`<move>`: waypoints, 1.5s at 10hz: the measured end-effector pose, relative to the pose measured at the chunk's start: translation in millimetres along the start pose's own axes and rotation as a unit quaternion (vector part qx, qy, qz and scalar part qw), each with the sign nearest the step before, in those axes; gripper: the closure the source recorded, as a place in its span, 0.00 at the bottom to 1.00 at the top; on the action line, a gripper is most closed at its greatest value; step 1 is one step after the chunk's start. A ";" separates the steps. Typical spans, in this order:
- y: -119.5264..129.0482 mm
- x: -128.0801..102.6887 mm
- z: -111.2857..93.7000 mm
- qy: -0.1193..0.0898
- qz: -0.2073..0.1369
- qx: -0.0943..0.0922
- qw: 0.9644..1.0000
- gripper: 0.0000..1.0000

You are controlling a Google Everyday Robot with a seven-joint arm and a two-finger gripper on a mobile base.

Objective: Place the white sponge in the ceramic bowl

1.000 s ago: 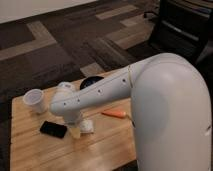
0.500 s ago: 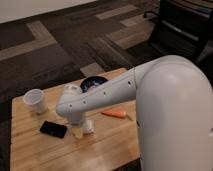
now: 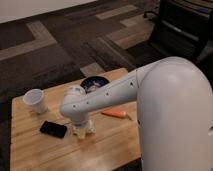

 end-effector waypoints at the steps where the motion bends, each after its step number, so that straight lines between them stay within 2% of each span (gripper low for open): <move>1: 0.5 0.0 1.5 0.000 -0.001 -0.003 1.000 0.35; 5: -1.4 -0.5 6.0 0.002 -0.004 -0.008 1.000 0.36; 7: -2.2 0.1 3.9 0.008 -0.003 -0.009 1.000 0.56; 10: -7.3 0.6 -7.9 0.018 0.008 -0.001 1.000 0.93; 11: -11.1 0.0 -20.0 0.017 0.024 -0.001 1.000 1.00; 12: -16.8 2.7 -31.7 0.020 0.038 0.001 0.999 1.00; 13: -23.9 10.3 -42.7 0.031 0.048 0.002 0.998 1.00; 15: -49.1 40.3 -65.9 0.081 0.064 0.009 0.995 1.00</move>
